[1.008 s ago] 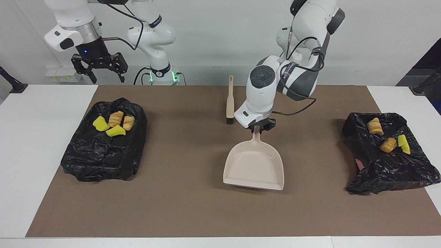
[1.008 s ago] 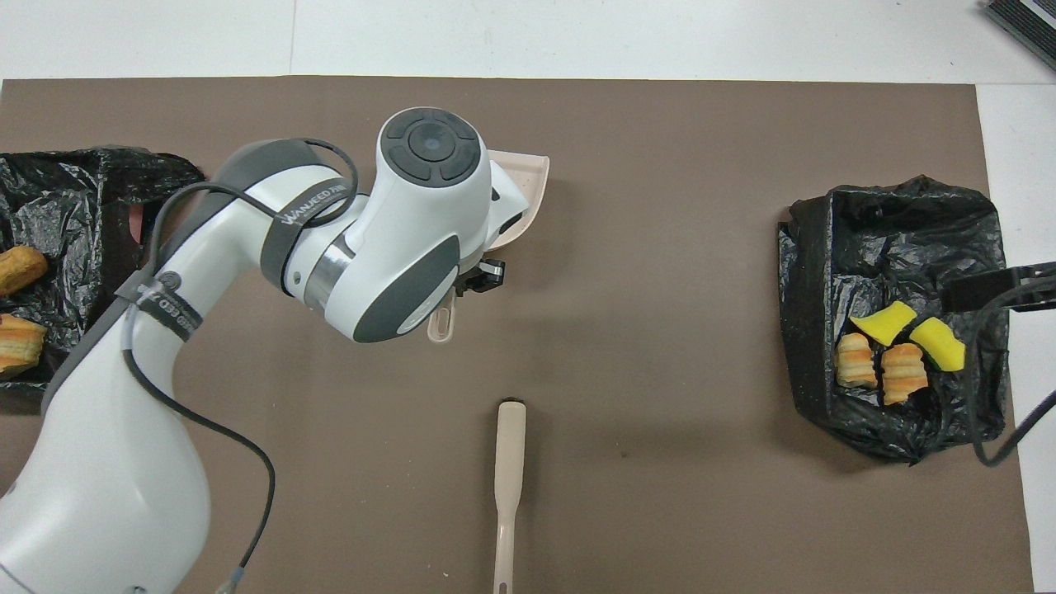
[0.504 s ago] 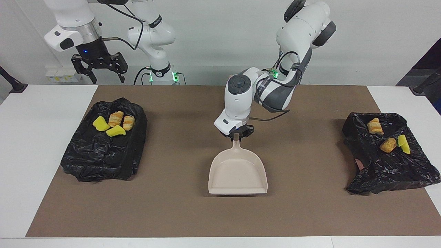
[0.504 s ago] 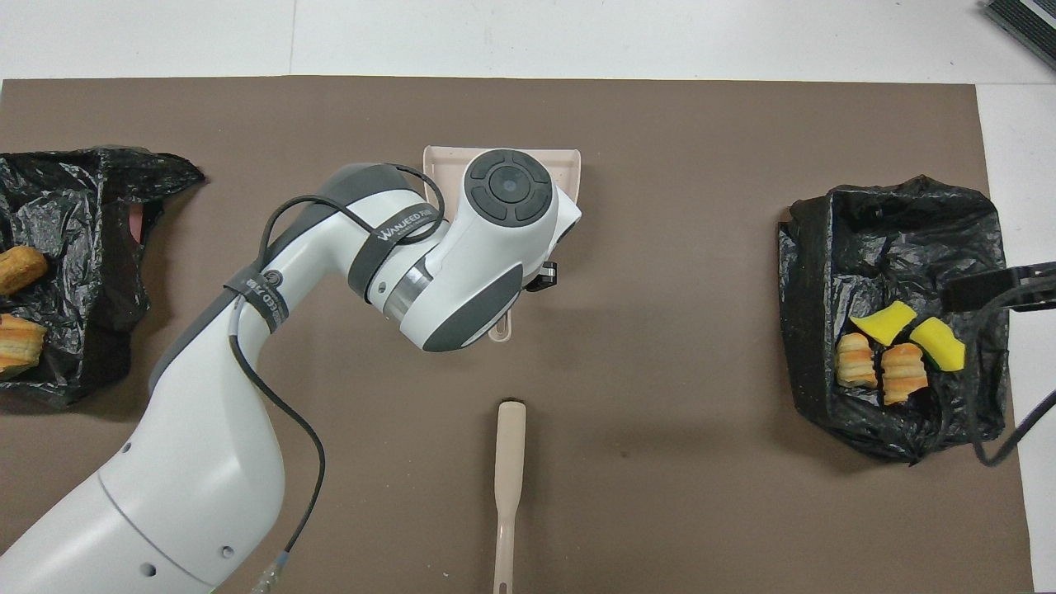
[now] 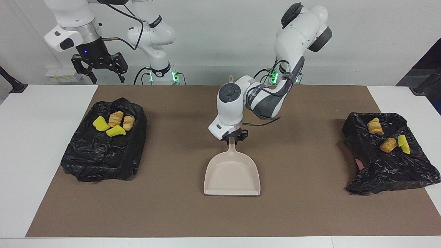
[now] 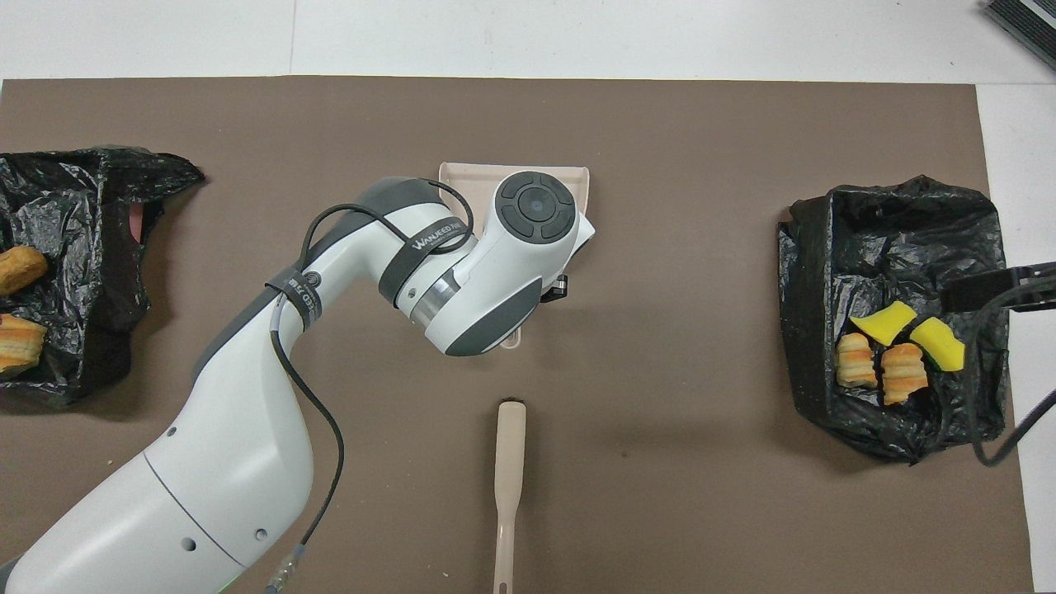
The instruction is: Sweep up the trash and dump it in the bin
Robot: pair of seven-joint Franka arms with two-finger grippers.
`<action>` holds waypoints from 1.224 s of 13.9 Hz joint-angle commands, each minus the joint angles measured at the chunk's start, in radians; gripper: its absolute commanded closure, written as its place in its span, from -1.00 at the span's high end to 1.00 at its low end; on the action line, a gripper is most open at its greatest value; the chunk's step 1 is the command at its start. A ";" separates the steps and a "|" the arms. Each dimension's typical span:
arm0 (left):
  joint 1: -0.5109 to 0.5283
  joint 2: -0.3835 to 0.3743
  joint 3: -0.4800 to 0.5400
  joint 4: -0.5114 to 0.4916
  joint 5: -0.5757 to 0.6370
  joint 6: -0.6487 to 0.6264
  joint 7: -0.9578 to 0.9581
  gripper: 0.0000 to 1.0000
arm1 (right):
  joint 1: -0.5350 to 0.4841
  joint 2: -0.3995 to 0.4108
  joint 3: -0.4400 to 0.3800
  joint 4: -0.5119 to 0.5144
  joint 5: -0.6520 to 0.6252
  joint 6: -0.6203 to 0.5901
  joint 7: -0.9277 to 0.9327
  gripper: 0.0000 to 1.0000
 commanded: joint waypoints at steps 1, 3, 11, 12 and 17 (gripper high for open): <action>0.001 -0.014 0.010 -0.012 0.025 0.006 0.002 1.00 | -0.005 -0.012 0.000 -0.008 0.001 -0.018 -0.019 1.00; -0.005 -0.036 0.021 -0.016 0.023 -0.005 0.007 1.00 | -0.005 -0.010 0.000 -0.008 0.001 -0.018 -0.019 1.00; -0.012 -0.429 0.267 -0.281 -0.160 -0.013 0.305 1.00 | -0.005 -0.010 0.000 -0.008 0.002 -0.017 -0.017 1.00; -0.015 -0.486 0.322 -0.314 -0.209 -0.011 0.364 1.00 | -0.005 -0.010 0.000 -0.007 0.007 -0.017 -0.014 1.00; -0.008 -0.706 0.524 -0.421 -0.346 -0.042 0.629 1.00 | -0.005 -0.009 0.000 -0.005 0.022 -0.009 0.030 1.00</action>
